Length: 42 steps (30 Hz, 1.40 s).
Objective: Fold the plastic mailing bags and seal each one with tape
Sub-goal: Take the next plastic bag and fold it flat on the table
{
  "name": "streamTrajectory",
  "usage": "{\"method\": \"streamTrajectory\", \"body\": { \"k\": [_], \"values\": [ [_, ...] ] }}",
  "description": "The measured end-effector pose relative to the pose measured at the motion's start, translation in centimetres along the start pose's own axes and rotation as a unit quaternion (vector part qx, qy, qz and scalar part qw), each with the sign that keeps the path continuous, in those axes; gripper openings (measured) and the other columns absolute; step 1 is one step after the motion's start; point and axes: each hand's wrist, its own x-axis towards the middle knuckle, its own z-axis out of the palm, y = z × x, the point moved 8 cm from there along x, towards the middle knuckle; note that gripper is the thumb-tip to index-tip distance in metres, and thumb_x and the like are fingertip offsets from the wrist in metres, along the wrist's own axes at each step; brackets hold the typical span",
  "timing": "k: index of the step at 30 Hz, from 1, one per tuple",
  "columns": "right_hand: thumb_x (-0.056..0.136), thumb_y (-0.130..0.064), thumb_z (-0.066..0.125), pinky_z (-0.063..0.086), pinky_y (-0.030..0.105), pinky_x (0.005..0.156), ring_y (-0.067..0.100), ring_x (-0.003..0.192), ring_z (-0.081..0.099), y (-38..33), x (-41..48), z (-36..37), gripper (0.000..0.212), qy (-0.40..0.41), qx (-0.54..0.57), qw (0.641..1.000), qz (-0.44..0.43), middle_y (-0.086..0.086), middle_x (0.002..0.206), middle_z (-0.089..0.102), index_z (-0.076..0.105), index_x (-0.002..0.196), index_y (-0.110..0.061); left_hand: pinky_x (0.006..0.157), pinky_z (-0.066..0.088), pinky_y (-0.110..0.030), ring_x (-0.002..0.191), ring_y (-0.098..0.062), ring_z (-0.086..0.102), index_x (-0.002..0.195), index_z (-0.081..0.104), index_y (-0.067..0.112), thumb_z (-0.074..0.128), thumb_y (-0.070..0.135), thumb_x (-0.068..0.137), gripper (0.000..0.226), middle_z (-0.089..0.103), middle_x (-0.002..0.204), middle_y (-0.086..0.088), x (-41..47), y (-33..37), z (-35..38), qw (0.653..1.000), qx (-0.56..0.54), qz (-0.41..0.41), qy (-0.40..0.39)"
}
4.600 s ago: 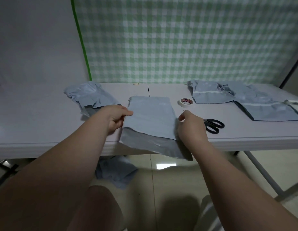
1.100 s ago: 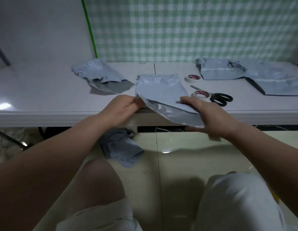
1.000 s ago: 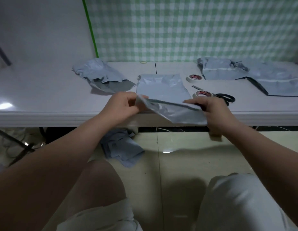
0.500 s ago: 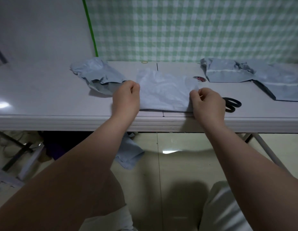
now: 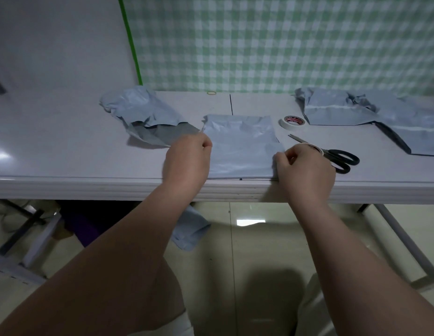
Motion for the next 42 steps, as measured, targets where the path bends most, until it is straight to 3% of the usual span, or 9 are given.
{"method": "streamTrajectory", "body": {
  "k": [3,7,11,15,20,25,32,36,42],
  "values": [
    [0.086,-0.028,0.054,0.046,0.04,0.081,0.028,0.076,0.057,0.1,-0.3,-0.2,0.018,0.003,0.007,1.0,0.002,0.002,0.077,0.064,0.066,0.081,-0.016,0.055,0.032,-0.037,0.065,-0.022,0.042,0.069,0.056,0.005,0.05,0.012,0.09,0.024,0.054,0.072,-0.013,0.0,0.2,0.4,0.999,0.044,0.016,-0.02],
    [0.085,-0.028,0.055,0.047,0.039,0.08,0.028,0.077,0.058,0.2,-0.1,-0.3,0.016,-0.01,0.007,1.0,0.017,0.003,0.077,0.066,0.065,0.079,-0.017,0.076,0.039,-0.032,0.101,-0.025,0.053,0.108,0.064,0.01,0.046,0.028,0.097,0.028,0.056,0.113,-0.006,-0.4,0.2,0.8,0.994,0.08,0.007,-0.075],
    [0.082,-0.029,0.056,0.048,0.038,0.078,0.028,0.08,0.058,0.1,0.3,-0.3,0.014,-0.027,-0.008,0.999,0.032,0.004,0.077,0.066,0.065,0.078,-0.019,0.07,0.036,-0.03,0.1,-0.022,0.05,0.104,0.063,0.014,0.04,0.031,0.098,0.029,0.049,0.118,0.0,-0.6,0.1,1.0,0.987,0.129,-0.005,-0.1],
    [0.084,-0.028,0.055,0.046,0.038,0.078,0.028,0.083,0.058,-0.3,0.3,0.0,0.014,-0.037,-0.042,0.998,0.022,0.003,0.082,0.067,0.068,0.085,-0.021,0.09,0.037,-0.037,0.12,-0.027,0.04,0.109,0.066,0.016,0.047,0.02,0.093,0.025,0.044,0.136,-0.004,-0.7,2.0,0.6,0.983,0.166,0.066,-0.05],
    [0.088,-0.028,0.053,0.041,0.037,0.078,0.03,0.087,0.057,-0.5,0.1,-0.2,0.016,-0.026,-0.063,0.998,0.003,0.005,0.09,0.067,0.066,0.093,-0.019,0.116,0.016,-0.04,0.144,-0.021,0.016,0.148,0.026,0.025,0.022,0.036,0.102,0.048,0.019,0.158,0.001,-3.1,4.5,4.8,0.953,0.133,0.172,-0.212],
    [0.086,-0.022,0.057,0.043,0.039,0.075,0.036,0.087,0.062,-5.3,-0.5,-1.1,0.027,0.043,-0.014,0.988,-0.146,0.012,0.107,0.064,0.066,0.11,-0.012,0.114,0.016,-0.043,0.145,-0.028,0.014,0.149,0.02,0.032,0.011,0.041,0.098,0.052,0.016,0.159,0.004,-3.3,4.0,5.1,0.948,0.188,0.162,-0.202],
    [0.103,-0.032,0.018,0.016,0.039,0.112,0.019,0.139,0.025,-8.2,-2.3,6.1,0.044,-0.313,-0.047,0.92,-0.23,-0.004,0.15,0.034,0.037,0.142,-0.024,0.108,0.024,-0.035,0.137,-0.022,0.028,0.147,0.03,0.017,0.025,0.027,0.092,0.056,0.039,0.146,-0.002,-2.8,4.3,4.7,0.945,0.158,0.185,-0.216],
    [0.103,-0.031,0.012,0.01,0.04,0.114,0.015,0.144,0.011,-6.9,-2.3,6.6,0.047,-0.334,-0.144,0.896,-0.255,-0.005,0.158,0.014,0.021,0.148,-0.023,0.105,0.028,-0.032,0.135,-0.019,0.036,0.141,0.039,0.012,-0.003,0.036,0.079,0.079,0.036,0.151,-0.006,-2.4,3.7,3.8,0.958,0.128,0.189,-0.175],
    [0.076,-0.05,-0.012,0.011,0.044,0.114,0.018,0.146,0.001,-5.9,-2.3,7.0,0.083,-0.313,-0.191,0.89,-0.271,-0.002,0.16,0.002,0.018,0.149,-0.024,0.114,0.016,-0.044,0.145,-0.023,0.014,0.15,0.017,0.032,0.003,0.047,0.09,0.063,0.014,0.159,0.002,-2.3,2.0,4.4,0.958,0.182,0.11,-0.193]
  ]
}}
